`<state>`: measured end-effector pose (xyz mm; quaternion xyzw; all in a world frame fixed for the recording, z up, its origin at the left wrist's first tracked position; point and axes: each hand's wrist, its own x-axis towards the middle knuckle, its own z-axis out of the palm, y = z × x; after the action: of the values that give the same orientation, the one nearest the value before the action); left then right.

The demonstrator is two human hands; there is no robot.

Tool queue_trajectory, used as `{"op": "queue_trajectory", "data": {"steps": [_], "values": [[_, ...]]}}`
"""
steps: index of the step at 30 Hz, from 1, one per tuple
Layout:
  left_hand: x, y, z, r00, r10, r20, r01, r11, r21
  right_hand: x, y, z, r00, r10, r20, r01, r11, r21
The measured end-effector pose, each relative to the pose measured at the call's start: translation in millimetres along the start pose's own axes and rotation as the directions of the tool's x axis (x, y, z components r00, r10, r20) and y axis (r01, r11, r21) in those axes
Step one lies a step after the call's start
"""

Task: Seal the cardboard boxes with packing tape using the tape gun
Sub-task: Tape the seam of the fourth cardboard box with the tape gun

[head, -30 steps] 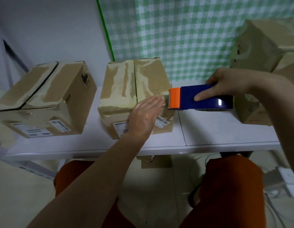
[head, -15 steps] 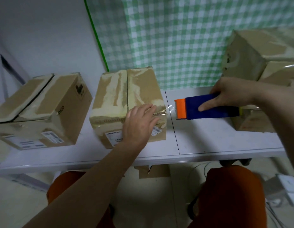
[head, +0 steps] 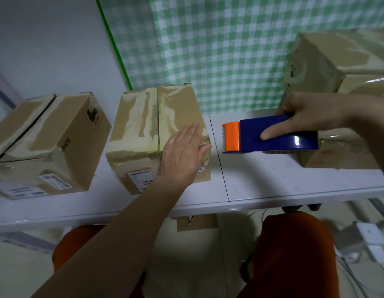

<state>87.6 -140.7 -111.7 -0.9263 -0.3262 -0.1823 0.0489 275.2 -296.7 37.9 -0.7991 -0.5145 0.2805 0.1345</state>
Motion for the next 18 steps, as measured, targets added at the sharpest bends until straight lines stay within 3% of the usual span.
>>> {"op": "queue_trajectory", "data": {"steps": [3,9,12,18], "values": [[-0.9,0.8,-1.6,1.0,-0.009,0.011,0.009,1.0,-0.01,-2.4,0.7,-2.8,0.998,0.005,0.063,-0.007,0.999,0.039],[-1.8,0.9,-4.0,1.0,-0.019,0.016,0.019,1.0,0.014,-0.5,4.1,-10.2,0.991,0.027,0.134,-0.018,0.998,-0.065],[-0.2,1.0,-2.9,1.0,-0.024,0.018,0.023,0.999,0.022,-1.8,-0.5,-13.2,0.996,0.066,0.054,-0.059,0.991,-0.122],[-1.6,1.6,0.4,1.0,-0.029,0.004,0.028,0.998,0.061,20.1,-10.4,26.7,0.981,0.118,-0.153,-0.177,0.867,-0.467]]}}
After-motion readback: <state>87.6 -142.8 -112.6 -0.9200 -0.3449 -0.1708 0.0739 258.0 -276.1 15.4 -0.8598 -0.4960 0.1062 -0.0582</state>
